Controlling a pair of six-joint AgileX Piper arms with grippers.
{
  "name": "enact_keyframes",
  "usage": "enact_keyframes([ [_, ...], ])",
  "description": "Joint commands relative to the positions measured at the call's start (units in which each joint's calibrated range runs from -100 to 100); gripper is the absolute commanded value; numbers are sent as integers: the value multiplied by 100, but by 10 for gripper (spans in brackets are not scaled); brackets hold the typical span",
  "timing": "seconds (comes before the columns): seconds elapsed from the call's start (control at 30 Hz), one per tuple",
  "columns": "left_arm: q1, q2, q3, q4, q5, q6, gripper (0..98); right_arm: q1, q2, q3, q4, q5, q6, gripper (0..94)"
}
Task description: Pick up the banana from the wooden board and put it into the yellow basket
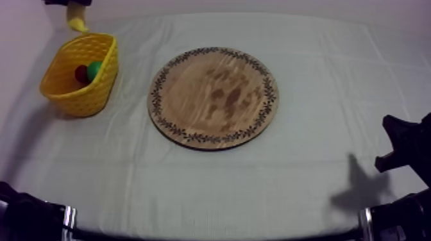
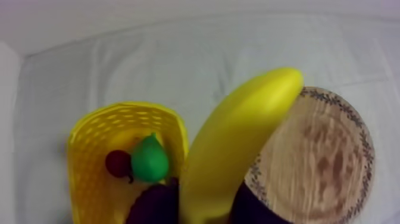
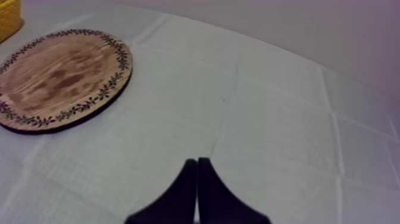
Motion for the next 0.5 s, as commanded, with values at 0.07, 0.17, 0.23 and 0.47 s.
enact_keyframes([
  [0.07,-270,419,-282,-63,-158,-7,168,0,0,-3,1,3,2,3],
  [0.17,-424,699,-360,-131,-357,-18,172,0,0,-3,1,3,1,3],
  [0.23,-528,895,-383,-180,-496,-26,175,0,0,-3,1,3,1,3],
  [0.47,-794,1599,-264,-408,-673,-41,170,0,0,-3,1,3,1,3],
])
